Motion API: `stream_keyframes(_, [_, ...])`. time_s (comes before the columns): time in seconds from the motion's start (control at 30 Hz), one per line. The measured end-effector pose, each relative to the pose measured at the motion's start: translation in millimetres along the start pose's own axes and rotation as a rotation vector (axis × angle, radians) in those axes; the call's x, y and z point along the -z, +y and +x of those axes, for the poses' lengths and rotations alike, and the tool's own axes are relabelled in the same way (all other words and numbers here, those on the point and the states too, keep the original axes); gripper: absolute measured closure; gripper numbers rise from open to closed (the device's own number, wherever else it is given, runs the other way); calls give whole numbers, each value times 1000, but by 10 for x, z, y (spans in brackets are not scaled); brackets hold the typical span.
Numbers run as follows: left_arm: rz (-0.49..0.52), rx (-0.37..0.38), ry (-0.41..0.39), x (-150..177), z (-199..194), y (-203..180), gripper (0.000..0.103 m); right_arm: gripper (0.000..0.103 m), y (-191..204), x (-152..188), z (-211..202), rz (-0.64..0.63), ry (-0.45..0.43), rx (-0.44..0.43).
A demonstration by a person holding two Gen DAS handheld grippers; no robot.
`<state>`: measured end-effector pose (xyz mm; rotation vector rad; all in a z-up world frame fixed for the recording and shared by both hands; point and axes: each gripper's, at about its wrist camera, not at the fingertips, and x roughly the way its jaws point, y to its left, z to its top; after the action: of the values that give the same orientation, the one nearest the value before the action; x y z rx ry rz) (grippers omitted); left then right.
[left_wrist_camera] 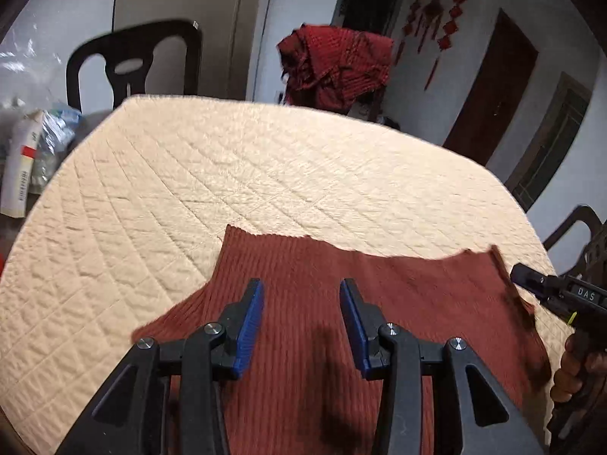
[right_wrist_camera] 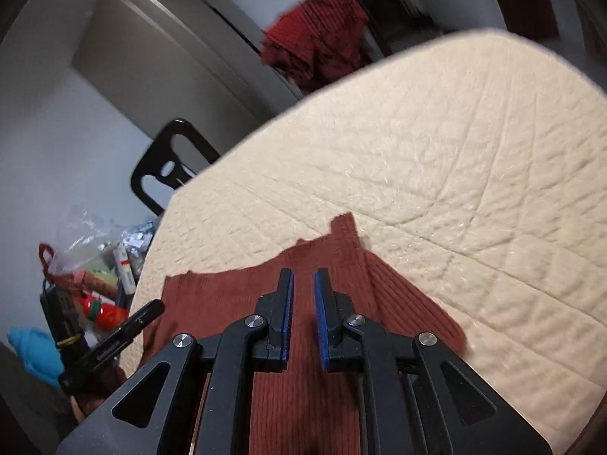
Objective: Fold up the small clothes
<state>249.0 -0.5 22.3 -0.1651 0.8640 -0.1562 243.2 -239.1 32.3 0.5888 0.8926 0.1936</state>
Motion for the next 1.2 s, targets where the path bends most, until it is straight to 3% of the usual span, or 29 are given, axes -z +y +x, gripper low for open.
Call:
stream_keyframes(0.1, [-36,-50,26,0,164,130,59,92,-231,-61,114,80,18,18])
stream_keyframes(0.2, [-42,-21,-11,61,133,175,59,93,-315,-54,72,103,7,-21])
stream_keyframes(0.4, [-67,-8,-27,124,-57,212,59,92,-106,57,-181,-1,-29,24])
stream_keyframes(0.63, [-30,-27,-71,464,-581,240,59,92,157,537,-557,-185,-39,80])
stream_keyframes(0.87, [-4,-4,-64,931,-872,268,59,92,41,951,-749,-191,-33,107])
stream_keyframes(1.0, [35,-101,-35,978,-769,258,59,92,-31,947,-728,-173,-23,123])
stream_keyframes(1.2, [13,-61,-77,1052,-992,288,59,92,153,1070,-901,-231,-59,97])
